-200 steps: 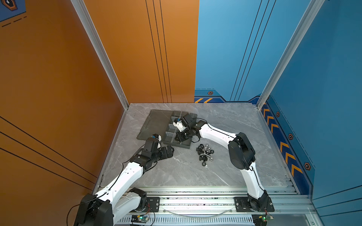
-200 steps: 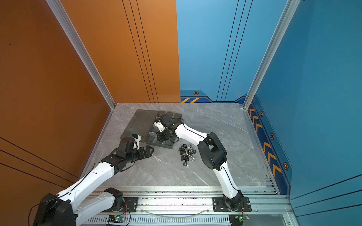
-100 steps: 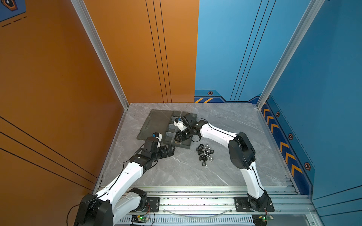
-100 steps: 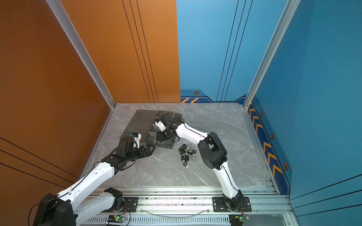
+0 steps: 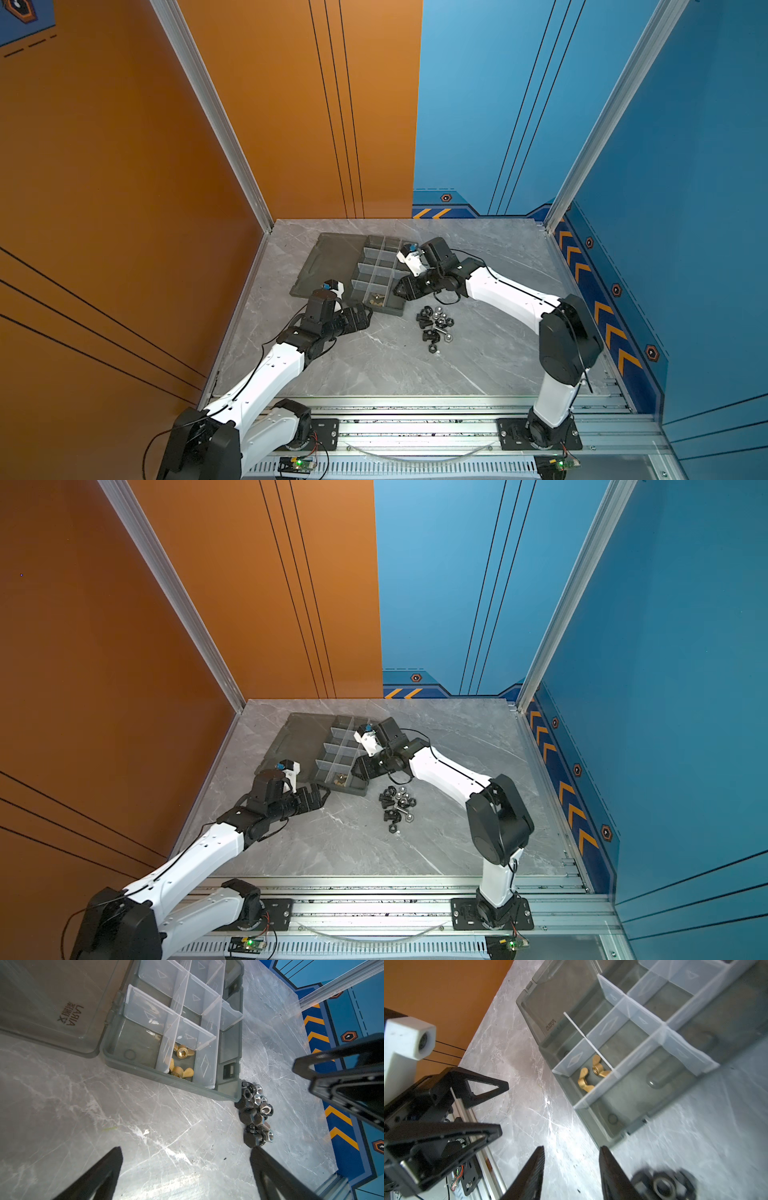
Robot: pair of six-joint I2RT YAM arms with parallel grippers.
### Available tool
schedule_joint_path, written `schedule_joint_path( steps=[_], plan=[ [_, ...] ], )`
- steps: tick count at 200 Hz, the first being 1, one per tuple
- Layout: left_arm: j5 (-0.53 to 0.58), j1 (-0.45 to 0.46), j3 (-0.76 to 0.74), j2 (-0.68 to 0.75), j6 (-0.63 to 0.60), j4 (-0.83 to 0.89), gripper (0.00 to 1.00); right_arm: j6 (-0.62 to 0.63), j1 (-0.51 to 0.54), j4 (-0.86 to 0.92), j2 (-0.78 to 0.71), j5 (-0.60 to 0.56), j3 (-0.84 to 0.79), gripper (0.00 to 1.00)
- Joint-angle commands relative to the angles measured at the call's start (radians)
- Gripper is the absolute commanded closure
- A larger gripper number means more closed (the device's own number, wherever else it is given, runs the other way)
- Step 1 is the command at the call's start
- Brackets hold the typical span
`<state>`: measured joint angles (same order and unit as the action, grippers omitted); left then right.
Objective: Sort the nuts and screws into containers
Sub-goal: 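Release the wing nut and return the right gripper over the pile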
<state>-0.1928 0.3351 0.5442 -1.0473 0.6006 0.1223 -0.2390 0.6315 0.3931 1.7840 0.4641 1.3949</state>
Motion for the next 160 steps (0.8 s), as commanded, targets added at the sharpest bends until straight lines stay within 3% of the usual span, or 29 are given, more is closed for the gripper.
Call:
schedule_joint_path(
  steps=[1,36,84,160],
  plan=[
    [-0.030,0.009,-0.001,-0.009,0.009,-0.017,0.02,0.010,-0.025,0.070,-0.070,-0.070,-0.074,0.53],
    [-0.041,0.012,0.015,-0.014,0.016,-0.021,0.02,0.007,-0.054,0.160,-0.130,-0.167,-0.161,0.53],
    [-0.026,0.050,0.046,-0.036,0.031,-0.023,0.02,-0.021,-0.088,0.166,-0.171,-0.174,-0.266,0.53],
    [-0.003,0.106,0.093,-0.125,0.028,-0.030,0.03,-0.061,-0.088,0.165,-0.184,-0.218,-0.303,0.53]
  ],
)
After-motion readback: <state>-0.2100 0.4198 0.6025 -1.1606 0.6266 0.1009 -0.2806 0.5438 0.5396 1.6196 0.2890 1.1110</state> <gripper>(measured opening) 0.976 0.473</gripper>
